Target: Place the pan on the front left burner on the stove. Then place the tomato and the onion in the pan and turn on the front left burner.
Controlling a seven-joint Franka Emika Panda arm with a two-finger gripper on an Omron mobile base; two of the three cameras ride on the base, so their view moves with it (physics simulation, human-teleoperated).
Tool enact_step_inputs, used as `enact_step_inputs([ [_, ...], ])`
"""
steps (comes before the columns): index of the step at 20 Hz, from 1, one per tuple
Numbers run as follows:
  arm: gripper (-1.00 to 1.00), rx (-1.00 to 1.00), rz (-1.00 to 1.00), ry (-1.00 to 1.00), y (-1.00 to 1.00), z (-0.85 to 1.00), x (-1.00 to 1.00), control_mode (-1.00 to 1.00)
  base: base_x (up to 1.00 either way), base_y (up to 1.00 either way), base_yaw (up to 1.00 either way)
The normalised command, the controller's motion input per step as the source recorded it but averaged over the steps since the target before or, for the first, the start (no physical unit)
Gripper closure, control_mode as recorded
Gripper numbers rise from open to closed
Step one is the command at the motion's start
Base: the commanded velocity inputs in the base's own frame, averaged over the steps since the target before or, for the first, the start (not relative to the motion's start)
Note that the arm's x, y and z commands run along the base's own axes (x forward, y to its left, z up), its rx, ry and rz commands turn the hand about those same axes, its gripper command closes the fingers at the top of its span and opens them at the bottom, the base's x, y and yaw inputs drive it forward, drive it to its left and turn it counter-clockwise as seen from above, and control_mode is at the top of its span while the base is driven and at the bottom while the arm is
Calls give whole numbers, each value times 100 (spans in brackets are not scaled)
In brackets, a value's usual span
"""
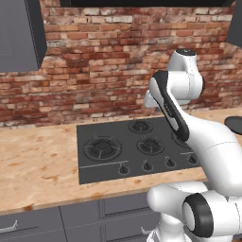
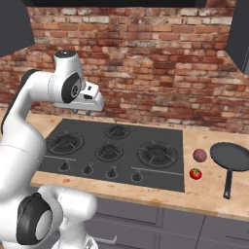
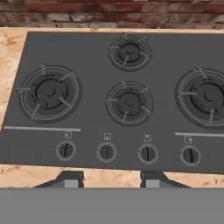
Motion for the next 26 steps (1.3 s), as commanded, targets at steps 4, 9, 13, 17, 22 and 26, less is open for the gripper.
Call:
enact_step_inputs([
  [4,-100,0,0,0,-15,0,0,-100,0,0,0],
  [9,-100,0,-3,0,-41,0,0,-100,0,0,0],
  [13,-100,-1,-6,0,-49,0,0,-100,0,0,0],
  [17,-100,-1,-6,0,-56,0,-2,-100,0,0,0],
  [22,-100,0,-6,0,-64,-2,-12,-100,0,0,0],
  [26,-100,0,-3,0,-64,-7,-20,-100,0,0,0],
])
